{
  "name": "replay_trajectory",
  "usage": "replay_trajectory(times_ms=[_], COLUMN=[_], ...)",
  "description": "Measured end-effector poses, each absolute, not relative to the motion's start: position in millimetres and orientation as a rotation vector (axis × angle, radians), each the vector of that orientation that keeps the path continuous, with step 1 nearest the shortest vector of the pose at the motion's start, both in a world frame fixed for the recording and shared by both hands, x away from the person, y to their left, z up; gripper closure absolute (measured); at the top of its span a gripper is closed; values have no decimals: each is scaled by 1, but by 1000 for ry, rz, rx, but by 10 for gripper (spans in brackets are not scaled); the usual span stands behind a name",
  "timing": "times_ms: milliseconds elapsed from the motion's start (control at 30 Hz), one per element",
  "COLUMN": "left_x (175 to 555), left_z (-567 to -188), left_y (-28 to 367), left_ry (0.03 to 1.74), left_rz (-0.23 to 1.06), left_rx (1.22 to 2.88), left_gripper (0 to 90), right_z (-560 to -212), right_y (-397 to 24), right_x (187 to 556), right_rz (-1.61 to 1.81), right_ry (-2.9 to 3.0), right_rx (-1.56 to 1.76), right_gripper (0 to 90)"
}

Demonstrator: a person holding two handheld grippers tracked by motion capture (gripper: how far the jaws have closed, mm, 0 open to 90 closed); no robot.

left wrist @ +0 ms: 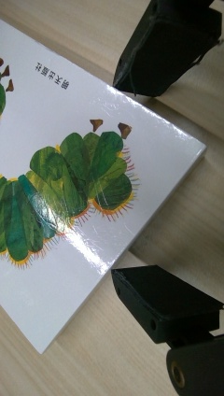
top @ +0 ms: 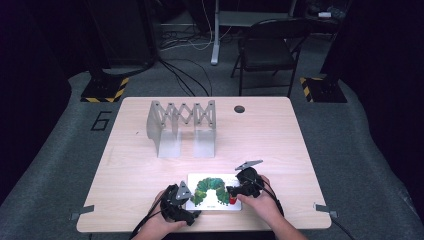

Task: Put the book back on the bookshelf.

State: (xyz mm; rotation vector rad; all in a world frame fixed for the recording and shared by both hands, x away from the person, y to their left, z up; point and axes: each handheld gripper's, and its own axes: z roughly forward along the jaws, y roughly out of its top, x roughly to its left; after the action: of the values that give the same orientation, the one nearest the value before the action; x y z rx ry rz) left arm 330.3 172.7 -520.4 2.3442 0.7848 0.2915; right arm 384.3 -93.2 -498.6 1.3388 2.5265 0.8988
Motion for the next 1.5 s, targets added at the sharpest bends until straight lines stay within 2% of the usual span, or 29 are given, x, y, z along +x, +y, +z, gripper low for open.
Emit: replay_trajectory(times_ms=[500,1000,1300,1500], left_x=[356,354,348,346], left_z=[-517,-521,-520,-520], left_y=[183,187,184,182], left_ry=[818,829,886,914], left_rz=[270,302,331,336], left_rx=[2369,2320,2304,2295], left_gripper=[106,96,121,133], right_z=[-495,-494,-493,-496], right_y=[-74,-72,-82,-77], right_x=[409,416,443,448], right_rz=[826,832,841,849], right_ry=[2528,2560,2584,2585], right_rx=[1369,1368,1431,1457], right_gripper=[389,390,392,407])
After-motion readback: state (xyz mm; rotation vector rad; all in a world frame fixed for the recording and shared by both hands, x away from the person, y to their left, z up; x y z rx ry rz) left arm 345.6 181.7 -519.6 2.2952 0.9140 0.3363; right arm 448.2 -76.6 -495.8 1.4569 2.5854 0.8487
